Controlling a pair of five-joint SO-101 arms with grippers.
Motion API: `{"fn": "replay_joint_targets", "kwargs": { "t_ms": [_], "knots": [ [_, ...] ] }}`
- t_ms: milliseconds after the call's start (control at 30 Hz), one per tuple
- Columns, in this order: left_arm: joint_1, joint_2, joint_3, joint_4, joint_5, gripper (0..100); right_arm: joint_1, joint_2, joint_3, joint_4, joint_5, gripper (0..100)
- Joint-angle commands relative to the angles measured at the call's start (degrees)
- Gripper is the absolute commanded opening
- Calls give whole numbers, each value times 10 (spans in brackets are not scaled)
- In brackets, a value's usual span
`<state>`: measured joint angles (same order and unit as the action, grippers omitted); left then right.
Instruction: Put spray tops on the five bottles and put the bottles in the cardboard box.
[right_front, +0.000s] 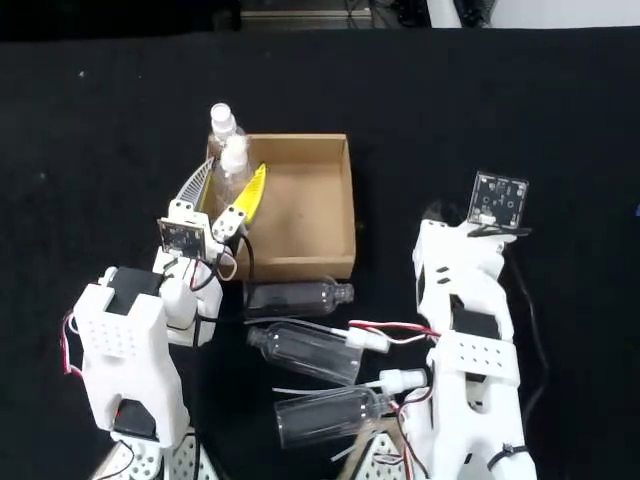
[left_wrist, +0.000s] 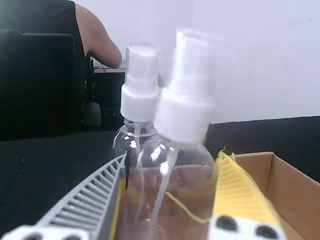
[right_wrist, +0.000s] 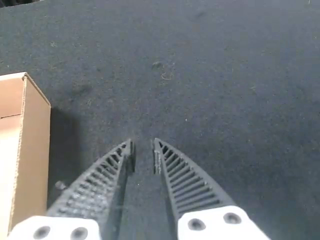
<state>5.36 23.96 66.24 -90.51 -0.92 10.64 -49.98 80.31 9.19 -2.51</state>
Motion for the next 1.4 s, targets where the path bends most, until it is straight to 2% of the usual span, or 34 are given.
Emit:
{"fn": "replay_joint_targets", "kwargs": {
  "t_ms": [0, 1000, 1200, 1367],
  "knots": [
    [0, -3, -24, -12, 5, 257, -4, -11, -2, -17, -4, 53],
    [-21, -9, -30, -14, 0, 260, -3, -11, -2, -17, -4, 53],
    [-29, -8, -24, -11, 0, 409, -3, -11, -2, -17, -4, 53],
    [-27, -9, -29, -14, 0, 387, -3, -11, -2, -17, -4, 53]
  ]
}}
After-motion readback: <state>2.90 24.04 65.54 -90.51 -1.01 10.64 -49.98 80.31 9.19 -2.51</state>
